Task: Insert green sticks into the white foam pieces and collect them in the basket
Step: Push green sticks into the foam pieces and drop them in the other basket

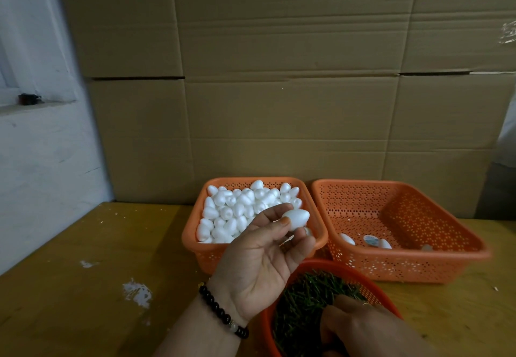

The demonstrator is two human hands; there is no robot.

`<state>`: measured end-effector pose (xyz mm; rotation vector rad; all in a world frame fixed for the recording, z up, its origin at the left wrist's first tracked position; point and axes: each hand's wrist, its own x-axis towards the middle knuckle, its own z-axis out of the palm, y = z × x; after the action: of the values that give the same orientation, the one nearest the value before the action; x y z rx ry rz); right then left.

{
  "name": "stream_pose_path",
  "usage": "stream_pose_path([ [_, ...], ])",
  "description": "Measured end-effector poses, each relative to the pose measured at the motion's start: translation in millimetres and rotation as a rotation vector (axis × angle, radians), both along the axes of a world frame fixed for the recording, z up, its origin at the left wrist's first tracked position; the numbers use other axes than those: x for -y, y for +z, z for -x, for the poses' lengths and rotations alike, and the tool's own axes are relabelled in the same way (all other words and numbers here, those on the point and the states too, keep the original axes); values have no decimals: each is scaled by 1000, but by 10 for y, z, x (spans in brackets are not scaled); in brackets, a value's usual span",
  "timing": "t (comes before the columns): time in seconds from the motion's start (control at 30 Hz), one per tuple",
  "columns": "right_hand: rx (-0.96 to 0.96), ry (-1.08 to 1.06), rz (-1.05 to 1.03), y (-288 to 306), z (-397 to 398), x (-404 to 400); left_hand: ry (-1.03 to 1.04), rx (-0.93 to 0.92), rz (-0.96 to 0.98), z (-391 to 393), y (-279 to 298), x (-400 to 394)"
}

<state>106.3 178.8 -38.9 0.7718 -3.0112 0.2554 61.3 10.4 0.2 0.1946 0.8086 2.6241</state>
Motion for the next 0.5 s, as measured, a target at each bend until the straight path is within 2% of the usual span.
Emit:
stream_pose_path([
  [0.2, -9, -2, -2, -6, 5, 1, 1, 62, -12, -21, 24, -18],
  [0.5, -10, 9, -33, -5, 14, 1, 6, 25, 0, -43, 19, -35],
])
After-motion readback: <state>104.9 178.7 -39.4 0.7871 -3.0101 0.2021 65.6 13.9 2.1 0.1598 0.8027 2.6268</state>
